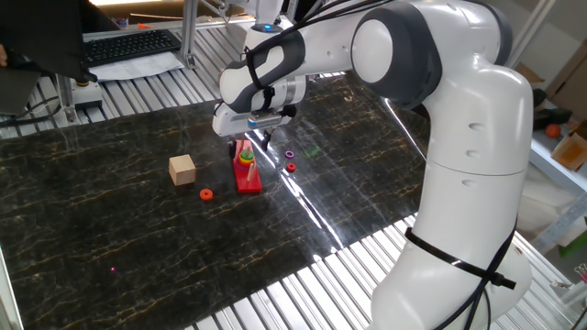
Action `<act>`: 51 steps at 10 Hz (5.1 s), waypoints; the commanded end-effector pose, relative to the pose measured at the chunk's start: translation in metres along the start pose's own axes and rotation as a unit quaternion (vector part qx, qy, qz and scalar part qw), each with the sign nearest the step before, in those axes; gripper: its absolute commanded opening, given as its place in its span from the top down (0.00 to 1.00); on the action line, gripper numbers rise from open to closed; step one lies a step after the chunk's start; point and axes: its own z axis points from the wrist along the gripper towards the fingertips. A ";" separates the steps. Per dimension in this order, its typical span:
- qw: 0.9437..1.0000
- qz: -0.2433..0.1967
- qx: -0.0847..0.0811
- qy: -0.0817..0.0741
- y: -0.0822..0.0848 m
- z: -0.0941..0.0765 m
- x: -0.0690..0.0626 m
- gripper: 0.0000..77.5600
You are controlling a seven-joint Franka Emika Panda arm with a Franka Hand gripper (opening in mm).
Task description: Take out one Hanoi block and throw it aside
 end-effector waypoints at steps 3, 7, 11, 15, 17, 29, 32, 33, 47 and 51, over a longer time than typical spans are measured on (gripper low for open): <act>1.000 -0.005 -0.009 -0.006 -0.013 0.002 -0.002 0.00; 1.000 0.007 -0.012 -0.006 -0.016 -0.003 -0.002 0.00; 1.000 0.013 -0.005 -0.002 -0.017 -0.011 0.003 0.00; 1.000 0.016 -0.007 -0.005 -0.017 -0.003 0.006 0.00; 1.000 0.019 -0.007 -0.013 -0.017 -0.003 0.004 0.00; 1.000 0.014 -0.006 -0.014 -0.019 0.003 0.000 0.00; 1.000 0.014 -0.006 -0.014 -0.019 0.003 0.000 0.97; 1.000 0.014 -0.006 -0.014 -0.019 0.003 0.000 0.97; 1.000 0.021 -0.003 -0.014 -0.019 0.002 0.000 0.97; 1.000 0.020 -0.001 -0.012 -0.019 0.000 0.000 0.97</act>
